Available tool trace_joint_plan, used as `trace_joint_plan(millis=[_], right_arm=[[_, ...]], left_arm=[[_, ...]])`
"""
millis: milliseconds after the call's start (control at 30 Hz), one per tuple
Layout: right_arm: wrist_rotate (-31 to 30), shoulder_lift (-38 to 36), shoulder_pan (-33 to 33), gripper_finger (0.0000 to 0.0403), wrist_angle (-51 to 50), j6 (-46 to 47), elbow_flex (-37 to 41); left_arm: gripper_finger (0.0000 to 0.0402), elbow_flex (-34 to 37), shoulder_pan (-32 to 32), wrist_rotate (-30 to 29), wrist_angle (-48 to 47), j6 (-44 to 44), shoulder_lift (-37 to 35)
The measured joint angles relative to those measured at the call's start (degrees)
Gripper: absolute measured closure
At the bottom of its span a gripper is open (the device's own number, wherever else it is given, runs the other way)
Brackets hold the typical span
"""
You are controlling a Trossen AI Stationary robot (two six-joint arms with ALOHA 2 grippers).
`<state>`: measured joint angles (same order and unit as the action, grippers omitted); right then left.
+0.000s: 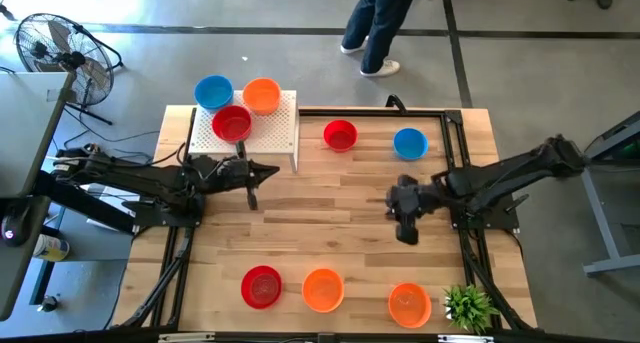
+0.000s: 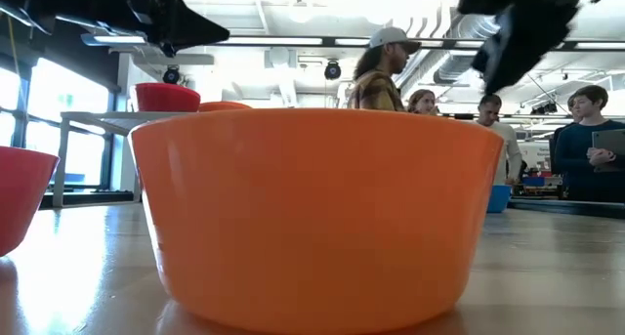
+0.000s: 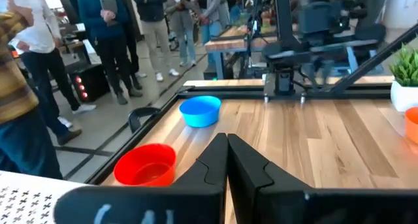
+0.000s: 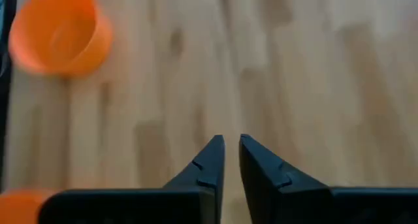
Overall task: Pick & Place Mini bowls
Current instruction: Stack the orange bowl on top of the orange bowl on the shelf
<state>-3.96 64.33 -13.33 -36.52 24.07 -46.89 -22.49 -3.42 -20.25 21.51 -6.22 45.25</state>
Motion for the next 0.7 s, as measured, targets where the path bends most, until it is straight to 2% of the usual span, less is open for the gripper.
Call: trace_joint_plan(millis=[167, 433, 533, 700], right_arm=[[5.07, 4.89, -8.8, 0.0318, -9.17, 7.72, -5.8], [16.57, 14.41, -18.12, 0.0235, -9.01, 16.64, -8.13], [19.87, 18.06, -20.01, 0.0223, -7.4, 17.96, -8.13], [19.43, 22.75, -21.5, 0.023, -2.79, 17.49, -8.13]], left_arm=[[0.0401, 1.74, 0.0, 0.48, 2.82, 0.01, 0.72], [0.0401, 1.76, 0.02, 1.07, 4.3, -0.04, 0.81], [0.0401, 1.76, 0.02, 1.13, 3.9, -0.02, 0.81], [0.0401, 1.75, 0.02, 1.24, 3.53, 0.0, 0.81]])
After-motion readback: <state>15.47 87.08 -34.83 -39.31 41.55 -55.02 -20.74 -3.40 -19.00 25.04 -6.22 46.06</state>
